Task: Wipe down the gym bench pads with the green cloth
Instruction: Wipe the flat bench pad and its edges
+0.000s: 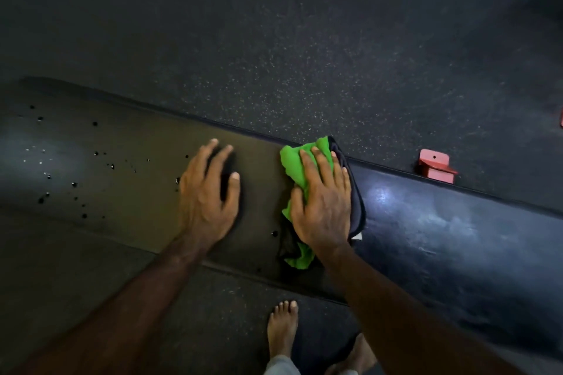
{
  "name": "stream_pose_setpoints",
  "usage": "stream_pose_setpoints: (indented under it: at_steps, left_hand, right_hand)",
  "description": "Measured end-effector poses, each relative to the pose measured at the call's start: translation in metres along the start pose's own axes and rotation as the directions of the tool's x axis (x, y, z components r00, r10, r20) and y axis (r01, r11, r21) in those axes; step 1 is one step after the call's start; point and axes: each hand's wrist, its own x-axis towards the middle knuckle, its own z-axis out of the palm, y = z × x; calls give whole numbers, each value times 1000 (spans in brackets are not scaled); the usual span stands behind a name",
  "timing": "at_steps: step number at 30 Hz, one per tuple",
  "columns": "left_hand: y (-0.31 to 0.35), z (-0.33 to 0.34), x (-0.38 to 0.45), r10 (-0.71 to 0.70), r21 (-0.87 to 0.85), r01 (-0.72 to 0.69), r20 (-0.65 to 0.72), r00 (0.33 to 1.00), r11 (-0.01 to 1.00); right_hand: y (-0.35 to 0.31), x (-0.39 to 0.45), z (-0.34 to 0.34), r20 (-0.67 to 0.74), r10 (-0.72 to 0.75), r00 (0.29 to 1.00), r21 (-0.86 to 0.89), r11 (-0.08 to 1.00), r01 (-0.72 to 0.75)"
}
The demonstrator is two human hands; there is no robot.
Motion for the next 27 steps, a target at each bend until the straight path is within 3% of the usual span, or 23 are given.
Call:
stream_pose_setpoints:
  at_steps: [7, 27]
  left_hand:
    - [-19, -1, 31, -21, 234, -8, 117, 993, 972]
    - [-20, 4, 28, -74, 202, 51, 105, 992, 978]
  right_hand:
    - [1, -1, 2, 3, 19, 1000, -45, 999, -18]
    - [-2, 2, 0, 16, 32, 999, -24, 999, -32]
